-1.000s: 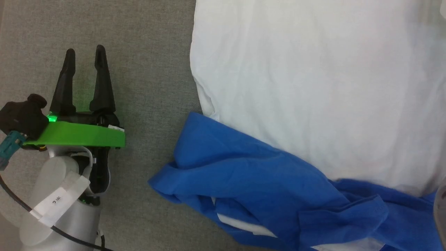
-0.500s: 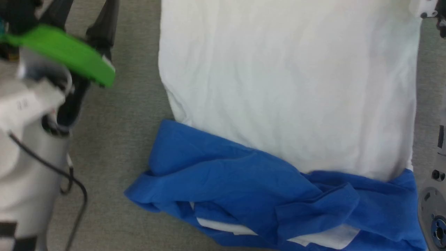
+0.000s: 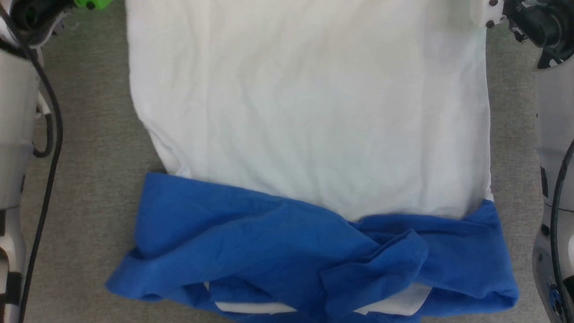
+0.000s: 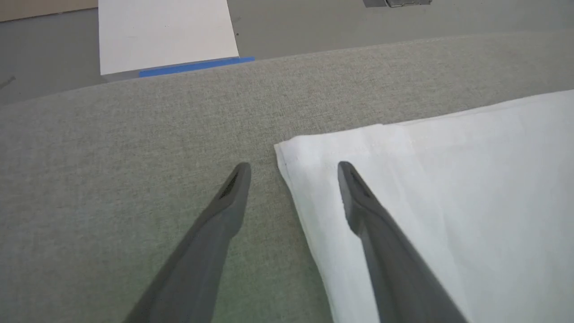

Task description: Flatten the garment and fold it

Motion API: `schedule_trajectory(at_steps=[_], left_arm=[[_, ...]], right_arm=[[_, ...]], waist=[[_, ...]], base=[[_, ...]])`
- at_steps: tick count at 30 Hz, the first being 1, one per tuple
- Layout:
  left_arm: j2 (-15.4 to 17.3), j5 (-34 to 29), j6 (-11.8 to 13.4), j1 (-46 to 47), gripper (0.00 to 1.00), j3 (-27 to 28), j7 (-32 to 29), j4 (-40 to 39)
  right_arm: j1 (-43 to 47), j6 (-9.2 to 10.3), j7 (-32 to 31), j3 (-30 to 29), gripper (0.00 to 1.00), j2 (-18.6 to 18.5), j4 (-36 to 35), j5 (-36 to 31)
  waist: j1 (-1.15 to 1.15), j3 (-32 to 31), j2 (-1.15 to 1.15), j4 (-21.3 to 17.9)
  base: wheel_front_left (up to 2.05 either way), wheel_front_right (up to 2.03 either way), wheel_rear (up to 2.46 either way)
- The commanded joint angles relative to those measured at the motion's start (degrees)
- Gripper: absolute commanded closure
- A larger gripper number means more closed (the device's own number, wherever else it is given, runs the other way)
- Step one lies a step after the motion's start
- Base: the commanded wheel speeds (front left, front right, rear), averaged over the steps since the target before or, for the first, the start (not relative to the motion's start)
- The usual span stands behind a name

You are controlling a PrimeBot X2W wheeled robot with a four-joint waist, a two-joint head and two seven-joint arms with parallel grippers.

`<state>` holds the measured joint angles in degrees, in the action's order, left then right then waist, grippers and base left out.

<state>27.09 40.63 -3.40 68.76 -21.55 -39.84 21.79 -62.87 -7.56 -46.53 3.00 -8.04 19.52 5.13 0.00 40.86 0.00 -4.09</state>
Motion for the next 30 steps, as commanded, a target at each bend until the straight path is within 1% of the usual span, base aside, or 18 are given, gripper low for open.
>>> schedule_trajectory(at_steps=[1,6,9,10,11,13,15,18,21,22,23,27,30], left_arm=[[0.45,-0.91,0.67,1.40,0.00,-0.29,-0.43,0.78],[1.75,-3.07,1.89,1.64,0.00,-2.32,-3.38,3.52],[1.99,-2.27,2.32,0.59,0.00,-2.88,-6.52,4.79],[1.85,-1.62,2.29,0.33,0.64,-2.74,-7.14,4.82],[1.73,-0.99,2.19,0.06,1.00,-2.54,-7.45,4.67],[1.55,-0.05,1.87,-0.42,1.00,-2.29,-7.69,4.28],[1.31,0.68,1.52,-0.66,1.00,-1.69,-6.62,3.71],[0.34,2.10,1.06,-0.64,1.00,0.00,-3.23,3.08],[-1.21,4.57,0.25,-0.80,1.00,2.39,0.80,3.05],[-2.32,7.44,-0.88,-1.46,1.00,4.88,4.32,2.95],[-2.34,8.19,-1.42,-1.96,1.00,5.47,5.45,2.65],[-3.22,12.63,-3.02,-6.18,1.00,7.78,9.23,0.57],[-3.30,15.54,-3.66,-11.03,1.00,8.26,10.85,-2.07]], right_arm=[[-0.81,0.08,0.45,0.62,1.00,-0.13,-0.52,0.71],[-0.44,0.08,0.95,1.90,1.00,-0.34,-1.25,2.08],[-0.37,0.08,1.26,2.09,1.00,-0.56,-1.22,2.40],[-0.35,0.08,1.36,2.09,1.00,-0.67,-1.18,2.44],[-0.34,0.08,1.48,2.06,1.00,-0.87,-1.12,2.44],[-0.30,0.08,1.69,1.90,1.00,-1.25,-0.92,2.34],[-0.36,0.08,2.03,1.60,1.00,-1.54,-0.72,2.10],[-0.41,0.08,2.64,1.07,1.00,-1.82,-0.21,1.72],[-0.01,0.08,3.89,0.33,1.00,-2.09,0.65,1.44],[0.75,0.08,5.64,-0.36,1.00,-2.38,1.34,1.67],[1.12,0.08,6.21,-0.70,1.00,-2.49,1.57,1.89],[3.42,0.08,8.43,-1.93,1.00,-3.20,2.07,2.99],[6.41,0.08,9.62,-2.19,1.00,-3.94,1.59,4.50]], waist=[[0.00,2.23,0.00,-1.98],[0.00,3.47,0.00,-2.89],[0.00,3.62,0.00,-2.98],[0.00,3.60,0.00,-2.92],[0.00,3.56,0.00,-2.79],[0.00,3.28,0.00,-2.46],[0.00,2.84,0.00,-2.10],[0.00,1.68,0.00,-1.40],[0.00,-0.89,0.00,-0.35],[0.00,-4.35,0.00,0.63],[0.00,-5.77,0.00,0.96],[0.00,-11.72,0.00,2.16],[0.00,-15.92,0.00,2.90]], base=[[0.00,0.00,0.00],[0.00,0.00,0.00],[0.00,0.00,0.00],[0.00,0.00,0.00],[0.00,0.00,0.00],[0.00,0.00,0.00],[0.00,0.00,0.00],[0.00,0.00,0.00],[0.00,0.00,0.00],[0.00,0.00,0.00],[0.00,0.00,0.00],[0.00,0.00,0.00],[0.00,0.00,0.00]])
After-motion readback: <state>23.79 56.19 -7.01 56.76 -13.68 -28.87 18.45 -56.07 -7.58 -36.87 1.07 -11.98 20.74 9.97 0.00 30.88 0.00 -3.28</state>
